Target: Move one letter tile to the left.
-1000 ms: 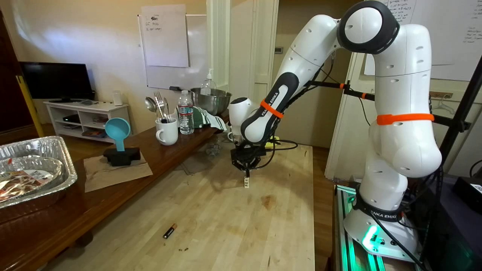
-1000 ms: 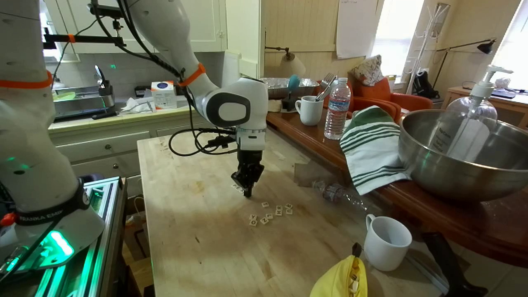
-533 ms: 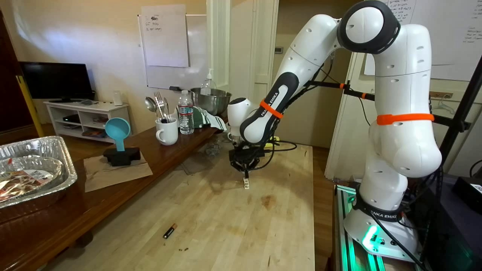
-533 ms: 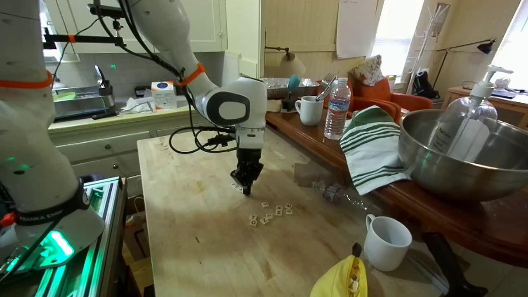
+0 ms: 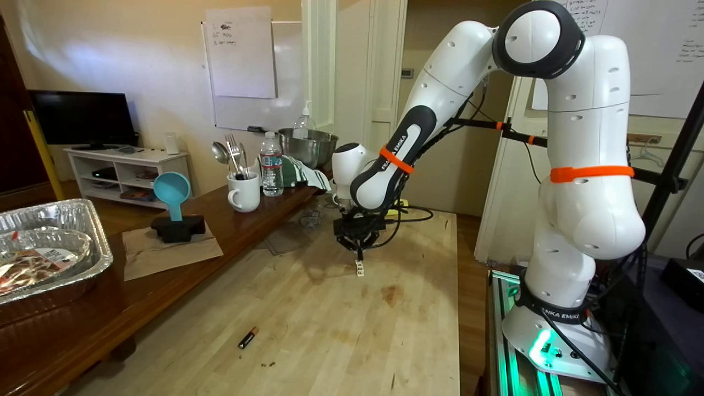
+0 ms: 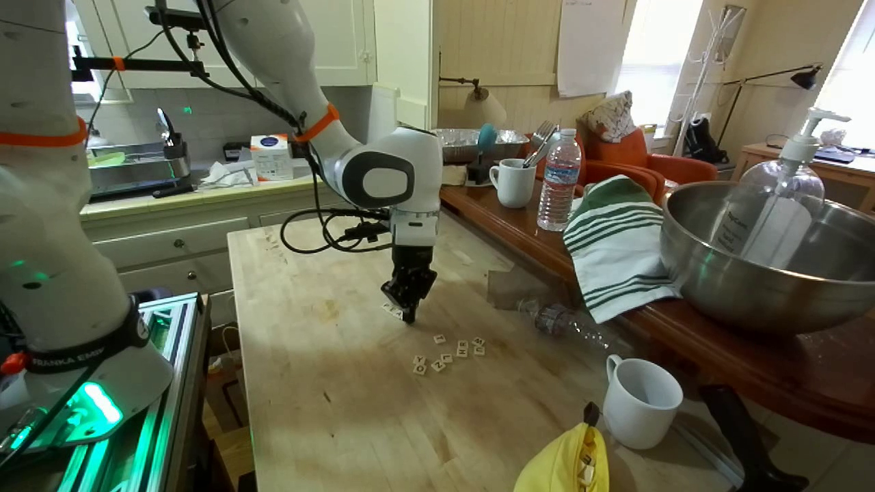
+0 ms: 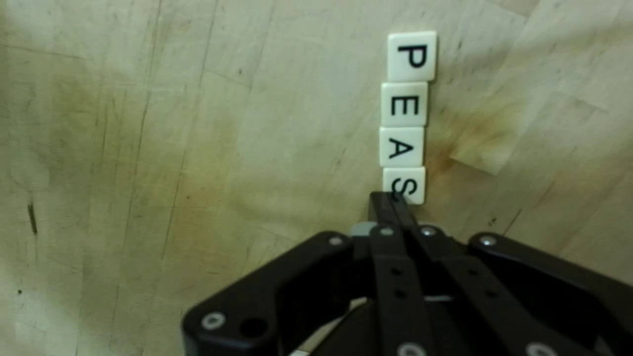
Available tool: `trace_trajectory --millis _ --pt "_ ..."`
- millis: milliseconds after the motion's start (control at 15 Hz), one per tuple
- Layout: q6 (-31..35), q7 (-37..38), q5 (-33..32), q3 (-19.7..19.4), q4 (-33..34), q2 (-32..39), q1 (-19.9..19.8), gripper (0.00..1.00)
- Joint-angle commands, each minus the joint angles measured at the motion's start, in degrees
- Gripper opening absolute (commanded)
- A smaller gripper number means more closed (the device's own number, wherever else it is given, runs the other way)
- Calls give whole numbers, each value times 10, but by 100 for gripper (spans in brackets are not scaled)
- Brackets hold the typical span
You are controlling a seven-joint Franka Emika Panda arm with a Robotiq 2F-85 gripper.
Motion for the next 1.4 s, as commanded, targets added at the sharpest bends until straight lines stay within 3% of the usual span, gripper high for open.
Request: trace_trajectory --millis 0,1000,1333 --pt "13 22 -17 5 0 17 -3 0" --pt "13 5 -40 9 0 -8 -4 0" --pt "21 -104 -8 36 -9 -28 -20 0"
